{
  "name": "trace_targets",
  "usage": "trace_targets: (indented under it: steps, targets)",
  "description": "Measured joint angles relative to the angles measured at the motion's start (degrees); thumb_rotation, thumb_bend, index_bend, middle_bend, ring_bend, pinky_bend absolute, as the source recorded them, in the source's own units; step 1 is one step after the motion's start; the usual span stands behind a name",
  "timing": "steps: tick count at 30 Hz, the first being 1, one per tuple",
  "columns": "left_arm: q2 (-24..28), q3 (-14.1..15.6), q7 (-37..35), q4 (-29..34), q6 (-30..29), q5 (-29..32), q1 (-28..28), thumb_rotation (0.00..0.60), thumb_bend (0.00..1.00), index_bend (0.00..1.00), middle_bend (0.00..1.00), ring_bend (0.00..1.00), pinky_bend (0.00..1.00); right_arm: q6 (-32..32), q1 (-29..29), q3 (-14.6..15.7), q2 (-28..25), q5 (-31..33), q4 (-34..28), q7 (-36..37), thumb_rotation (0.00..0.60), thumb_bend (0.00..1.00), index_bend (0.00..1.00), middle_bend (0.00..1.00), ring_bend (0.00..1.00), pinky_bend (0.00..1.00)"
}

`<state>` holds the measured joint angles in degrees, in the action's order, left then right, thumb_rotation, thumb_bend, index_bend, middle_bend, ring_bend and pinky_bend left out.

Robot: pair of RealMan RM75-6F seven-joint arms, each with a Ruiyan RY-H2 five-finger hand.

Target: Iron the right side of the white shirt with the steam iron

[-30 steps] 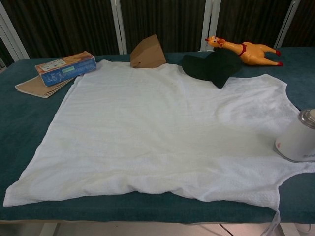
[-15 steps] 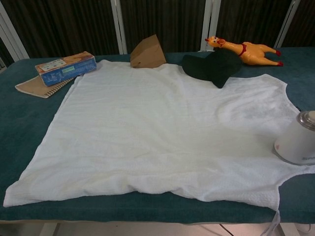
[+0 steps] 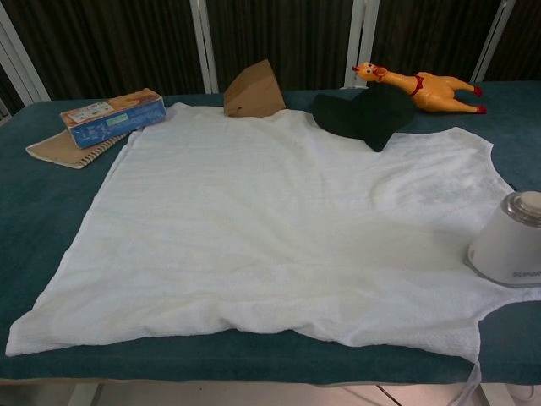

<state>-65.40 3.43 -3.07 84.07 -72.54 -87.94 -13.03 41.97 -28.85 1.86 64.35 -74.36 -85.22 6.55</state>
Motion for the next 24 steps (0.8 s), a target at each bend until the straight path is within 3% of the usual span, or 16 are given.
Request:
trace_targets:
  steps: [8,14,24]
  targets:
    - [0.11,-0.19,-0.39,-0.35,-0.22,0.18,0.2,0.6,0.06,0.07,0.06,0.0,0.1,4.85,1.47,-2.46,3.74,-2.74,4.39,11.69,0.6,0.79,1.0,1.0,1.0,1.0]
    - [0.02,-0.43,-1.01,-0.79,-0.33,0.33,0.27,0.6,0.06,0.07,0.06,0.0,0.1,8.7,0.59,-7.31,7.37,-4.47,9.2,21.39,0.6,0.81,1.0,1.0,1.0,1.0]
    - [-0.15,-0.55,-2.32,-1.85,-0.28,0.59,0.5,0.6,0.06,0.07,0.06,0.0,0.1,5.28,-6.75,-14.13,17.49,3.3,18.52,13.28,0.6,0.81,1.0,1.0,1.0,1.0]
